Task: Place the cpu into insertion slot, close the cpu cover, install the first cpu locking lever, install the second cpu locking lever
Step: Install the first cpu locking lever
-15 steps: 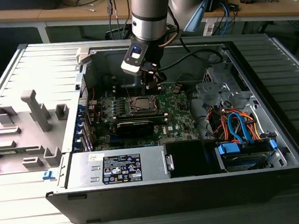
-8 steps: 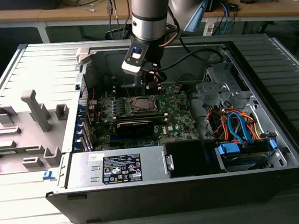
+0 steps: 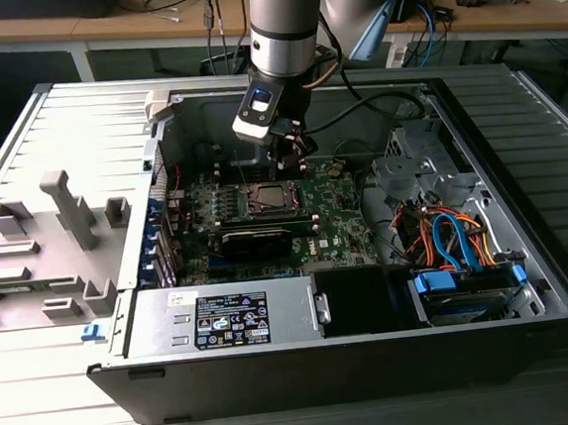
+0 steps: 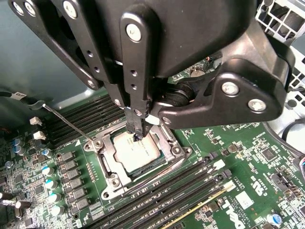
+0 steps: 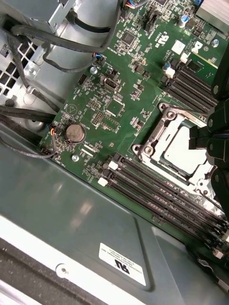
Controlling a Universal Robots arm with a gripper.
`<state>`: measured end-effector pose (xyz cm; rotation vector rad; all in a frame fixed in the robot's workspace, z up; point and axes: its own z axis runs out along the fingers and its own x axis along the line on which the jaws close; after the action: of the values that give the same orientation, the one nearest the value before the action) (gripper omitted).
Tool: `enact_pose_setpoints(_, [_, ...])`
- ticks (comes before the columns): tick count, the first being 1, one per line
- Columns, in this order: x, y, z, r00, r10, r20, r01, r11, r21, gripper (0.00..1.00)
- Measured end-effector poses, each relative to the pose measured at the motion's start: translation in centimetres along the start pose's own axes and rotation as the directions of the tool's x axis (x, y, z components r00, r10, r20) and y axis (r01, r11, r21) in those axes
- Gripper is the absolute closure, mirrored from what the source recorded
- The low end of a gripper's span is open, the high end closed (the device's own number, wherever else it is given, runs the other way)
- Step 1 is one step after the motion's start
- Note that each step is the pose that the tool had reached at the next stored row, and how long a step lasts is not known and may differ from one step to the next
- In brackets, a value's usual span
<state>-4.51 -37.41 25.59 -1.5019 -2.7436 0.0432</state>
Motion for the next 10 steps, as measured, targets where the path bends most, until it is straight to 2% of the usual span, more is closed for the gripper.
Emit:
enact_pose_setpoints(3, [0.00,0.00,0.00,1.0000,-0.006,0.0002,0.006,1.0000,0.0000,0.89])
enact_pose_setpoints(5, [0.00,0.00,0.00,0.9996,-0.027,0.0008,0.027,0.9996,0.0000,0.89])
enact_pose_setpoints(10, [0.00,0.00,0.00,0.9993,-0.037,0.0011,0.037,0.9993,0.0000,0.89])
